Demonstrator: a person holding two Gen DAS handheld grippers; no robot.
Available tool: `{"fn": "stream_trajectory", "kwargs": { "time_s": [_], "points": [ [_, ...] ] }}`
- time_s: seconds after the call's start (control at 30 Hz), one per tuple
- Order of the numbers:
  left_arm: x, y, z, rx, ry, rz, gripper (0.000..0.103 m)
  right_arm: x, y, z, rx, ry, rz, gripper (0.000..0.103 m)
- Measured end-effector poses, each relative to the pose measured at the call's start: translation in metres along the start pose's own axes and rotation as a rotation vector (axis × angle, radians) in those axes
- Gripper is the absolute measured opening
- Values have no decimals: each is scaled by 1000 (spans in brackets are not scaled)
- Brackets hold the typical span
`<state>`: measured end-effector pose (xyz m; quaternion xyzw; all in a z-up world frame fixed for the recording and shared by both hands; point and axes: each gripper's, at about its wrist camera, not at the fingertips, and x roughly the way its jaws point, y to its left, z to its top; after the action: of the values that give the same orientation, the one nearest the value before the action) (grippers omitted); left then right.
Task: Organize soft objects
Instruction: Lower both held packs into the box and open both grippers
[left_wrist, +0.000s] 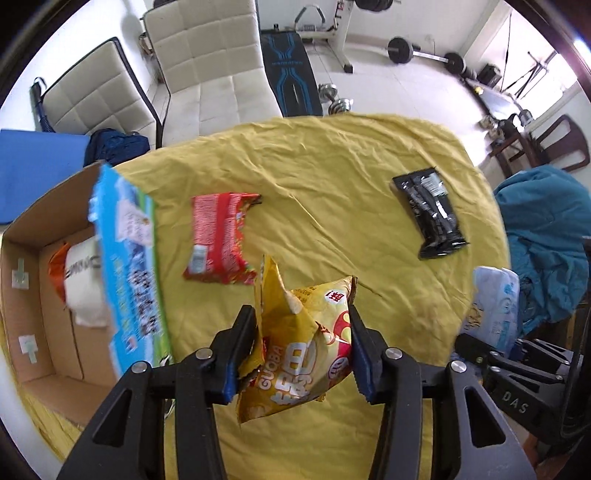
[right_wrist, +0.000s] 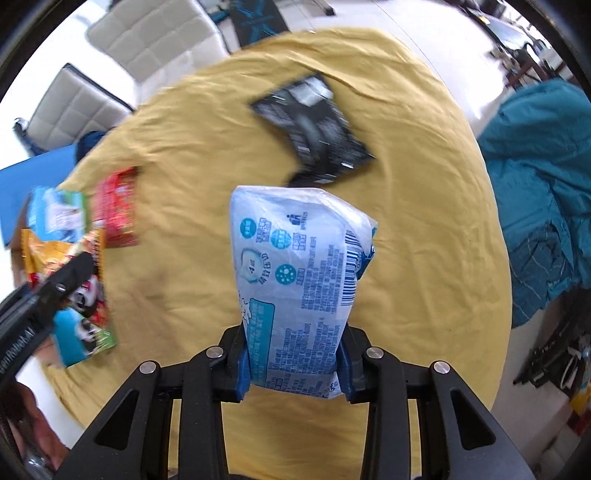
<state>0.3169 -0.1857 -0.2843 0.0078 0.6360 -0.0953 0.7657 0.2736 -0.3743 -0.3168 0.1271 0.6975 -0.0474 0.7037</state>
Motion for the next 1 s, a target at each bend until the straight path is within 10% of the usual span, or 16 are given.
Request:
{"fn": "stream_trajectory", "kwargs": {
  "time_s": [0.53,1.0],
  "points": [
    [-117,137,-38,-112,-148,-67,45,-94,171,-56,-192,-147,95,38],
    [-83,329,-70,-291,-45,42,45,-22,340,-61,-347,-45,89,38]
  ]
}}
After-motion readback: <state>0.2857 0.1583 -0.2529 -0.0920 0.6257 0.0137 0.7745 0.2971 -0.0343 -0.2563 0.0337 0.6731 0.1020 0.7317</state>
